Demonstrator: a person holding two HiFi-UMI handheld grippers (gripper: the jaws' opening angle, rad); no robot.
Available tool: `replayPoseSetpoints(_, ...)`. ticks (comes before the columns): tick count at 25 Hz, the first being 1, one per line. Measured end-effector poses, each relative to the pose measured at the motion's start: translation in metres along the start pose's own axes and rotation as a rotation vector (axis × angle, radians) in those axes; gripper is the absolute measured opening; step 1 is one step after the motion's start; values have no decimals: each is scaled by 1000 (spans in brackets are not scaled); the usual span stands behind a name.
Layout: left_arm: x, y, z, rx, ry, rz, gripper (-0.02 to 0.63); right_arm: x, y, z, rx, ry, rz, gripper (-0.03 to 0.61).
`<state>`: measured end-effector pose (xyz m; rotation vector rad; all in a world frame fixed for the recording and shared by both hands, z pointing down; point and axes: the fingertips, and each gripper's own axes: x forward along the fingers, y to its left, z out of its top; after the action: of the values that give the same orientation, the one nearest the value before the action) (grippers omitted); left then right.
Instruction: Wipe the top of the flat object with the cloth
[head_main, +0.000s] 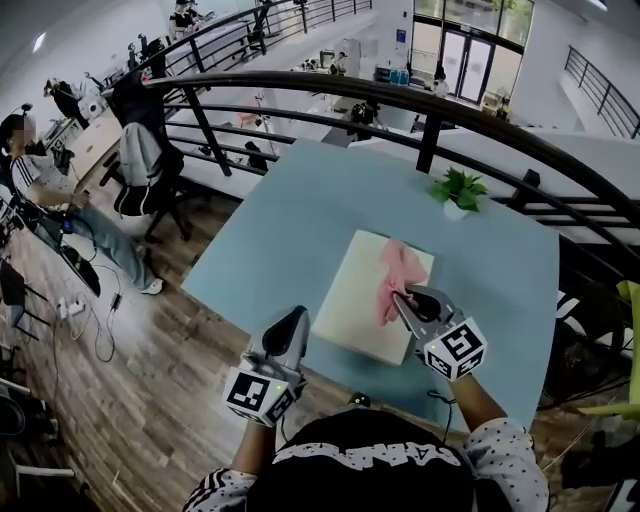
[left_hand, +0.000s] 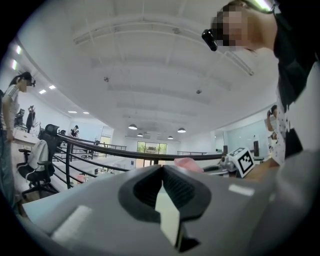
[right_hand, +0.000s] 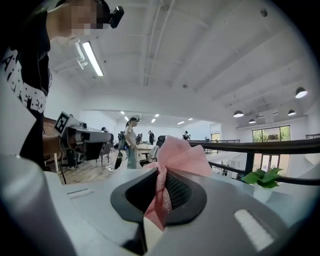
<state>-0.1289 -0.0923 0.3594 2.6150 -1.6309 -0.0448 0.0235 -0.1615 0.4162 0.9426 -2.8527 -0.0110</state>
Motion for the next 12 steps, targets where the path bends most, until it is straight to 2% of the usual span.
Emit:
replayPoseSetpoints(4,19,13,-10,6,-6,13,0,23,-27,-28,-32,105,14,21)
replayPoseSetpoints(12,33,37,-17,-11,22,60,0,84,-67,-54,-116,223,38,25)
